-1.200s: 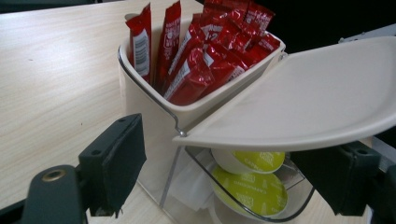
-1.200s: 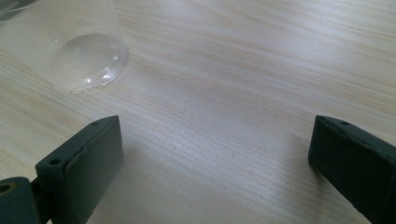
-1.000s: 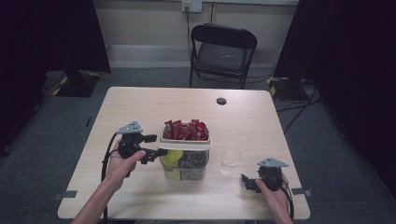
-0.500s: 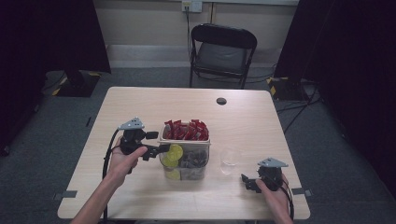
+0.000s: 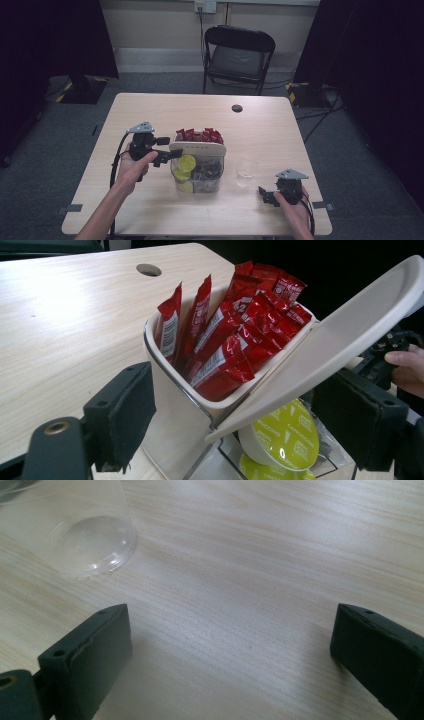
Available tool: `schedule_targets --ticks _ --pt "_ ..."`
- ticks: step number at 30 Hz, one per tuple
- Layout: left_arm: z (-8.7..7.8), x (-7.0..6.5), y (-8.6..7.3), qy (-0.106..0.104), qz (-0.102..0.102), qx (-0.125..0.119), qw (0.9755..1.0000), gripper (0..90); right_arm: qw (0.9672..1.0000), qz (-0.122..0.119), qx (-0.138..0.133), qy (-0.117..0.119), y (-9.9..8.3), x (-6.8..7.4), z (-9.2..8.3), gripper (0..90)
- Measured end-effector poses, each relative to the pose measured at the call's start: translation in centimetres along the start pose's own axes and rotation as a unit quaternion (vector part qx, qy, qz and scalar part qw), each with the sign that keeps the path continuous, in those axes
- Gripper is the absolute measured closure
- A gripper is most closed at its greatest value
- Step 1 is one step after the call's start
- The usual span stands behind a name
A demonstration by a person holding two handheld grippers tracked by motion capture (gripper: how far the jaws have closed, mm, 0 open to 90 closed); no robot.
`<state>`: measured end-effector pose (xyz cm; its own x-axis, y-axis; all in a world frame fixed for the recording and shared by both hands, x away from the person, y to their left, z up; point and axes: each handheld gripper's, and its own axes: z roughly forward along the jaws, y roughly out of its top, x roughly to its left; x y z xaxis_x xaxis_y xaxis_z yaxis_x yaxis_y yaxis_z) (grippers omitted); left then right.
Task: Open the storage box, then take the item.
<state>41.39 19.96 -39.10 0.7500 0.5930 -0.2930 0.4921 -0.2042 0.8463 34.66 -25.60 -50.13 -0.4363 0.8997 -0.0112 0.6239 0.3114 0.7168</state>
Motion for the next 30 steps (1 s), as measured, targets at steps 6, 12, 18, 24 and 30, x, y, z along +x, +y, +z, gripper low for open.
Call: schedule_targets --ticks 6,12,18,24,30 --pt "-0.1 0.23 0.16 0.012 0.0 -0.005 0.9999 22.3 1.0 0.0 0.0 0.0 0.0 0.0 0.0 2.7" --pt "-0.03 0.75 0.14 0.024 -0.013 -0.011 0.9996 21.7 1.0 0.0 0.0 0.0 0.01 0.0 0.01 2.7" --pt "0.13 0.96 0.14 0.025 -0.023 -0.011 0.9993 18.8 1.0 0.0 0.0 0.0 0.01 0.0 0.0 2.7" --pt "0.06 0.82 0.14 0.03 -0.022 -0.01 0.9993 19.2 1.0 -0.002 -0.002 0.003 -0.01 -0.01 -0.04 3.6" --pt "0.04 0.98 0.14 0.026 -0.023 -0.009 0.9993 19.2 0.9997 -0.003 -0.009 0.021 0.01 0.09 -0.54 15.4"
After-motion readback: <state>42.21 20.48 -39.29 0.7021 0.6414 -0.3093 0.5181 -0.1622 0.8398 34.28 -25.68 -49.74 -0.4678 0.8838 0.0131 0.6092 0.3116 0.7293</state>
